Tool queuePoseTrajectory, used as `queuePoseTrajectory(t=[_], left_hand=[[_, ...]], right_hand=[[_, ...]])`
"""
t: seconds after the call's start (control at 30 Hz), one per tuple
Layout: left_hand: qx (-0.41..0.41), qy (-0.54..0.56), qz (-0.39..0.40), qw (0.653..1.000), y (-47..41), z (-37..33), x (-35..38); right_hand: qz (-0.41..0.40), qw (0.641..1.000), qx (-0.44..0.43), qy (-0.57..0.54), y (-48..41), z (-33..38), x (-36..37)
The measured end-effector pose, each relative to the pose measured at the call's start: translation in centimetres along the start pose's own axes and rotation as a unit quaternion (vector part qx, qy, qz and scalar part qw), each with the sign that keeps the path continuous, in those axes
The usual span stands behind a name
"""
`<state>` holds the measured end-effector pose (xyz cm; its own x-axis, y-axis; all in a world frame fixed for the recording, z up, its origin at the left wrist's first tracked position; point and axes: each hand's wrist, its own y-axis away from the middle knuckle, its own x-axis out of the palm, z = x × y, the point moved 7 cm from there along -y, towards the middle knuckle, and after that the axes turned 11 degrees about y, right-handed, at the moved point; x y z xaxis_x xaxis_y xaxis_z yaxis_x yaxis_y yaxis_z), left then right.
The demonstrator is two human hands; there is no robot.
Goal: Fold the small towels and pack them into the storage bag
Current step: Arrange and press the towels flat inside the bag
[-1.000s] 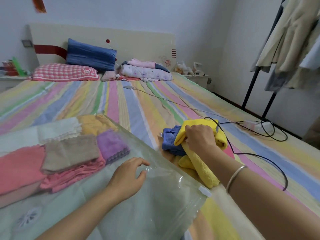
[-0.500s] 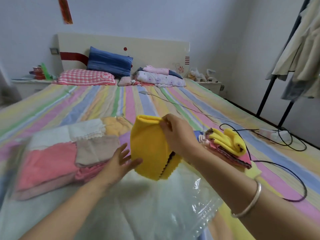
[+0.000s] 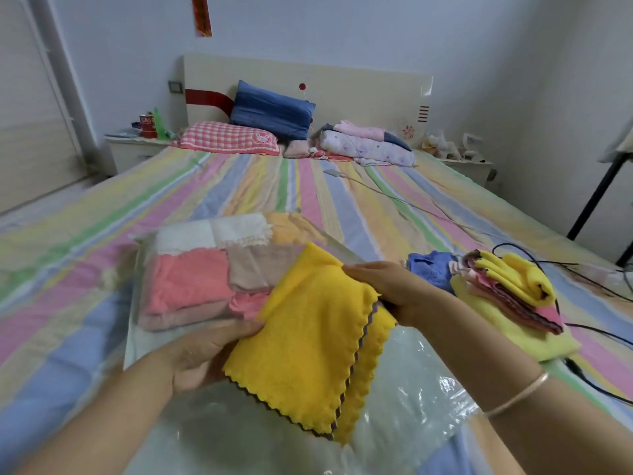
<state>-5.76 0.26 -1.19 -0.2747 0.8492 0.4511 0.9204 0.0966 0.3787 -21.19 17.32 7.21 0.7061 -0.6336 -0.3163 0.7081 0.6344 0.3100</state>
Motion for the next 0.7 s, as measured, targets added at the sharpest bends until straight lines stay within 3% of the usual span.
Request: queuePoseTrajectory(t=[0.1,0.17,0.27,0.4,0.57,0.7], left_hand=[[-0.023,-0.168,-0.059,0.984,-0.3,0.9,-1.4],[-0.025,-0.316,-0.135,0.939,-0.9,1.7,-3.1],[-0.008,-0.352,-0.170,0.920,-1.7,2.3,-4.2],[-0.011,-0.372,-0.176,0.911,-1.9,2.3,-4.2],[-0.025,-0.319,-0.176,0.931,-1.3,3.0,-2.8],[-0.032,-0.340,-0.165,0.925,-1.4,3.2,-2.3]], right_hand=[[-0.073,0.965,0.051,0.245,-1.9,-4.5,-0.8],[-0.091,0.925,0.048,0.365,-3.0,-6.8,-0.4],[-0.114,0.871,0.027,0.478,-2.8,-7.6,0.5],[-0.089,0.855,0.026,0.511,-2.0,-7.6,1.6],[-0.050,0.860,0.061,0.504,-1.8,-7.7,-0.1],[-0.036,0.874,0.102,0.474,-1.2,-8.7,0.0]])
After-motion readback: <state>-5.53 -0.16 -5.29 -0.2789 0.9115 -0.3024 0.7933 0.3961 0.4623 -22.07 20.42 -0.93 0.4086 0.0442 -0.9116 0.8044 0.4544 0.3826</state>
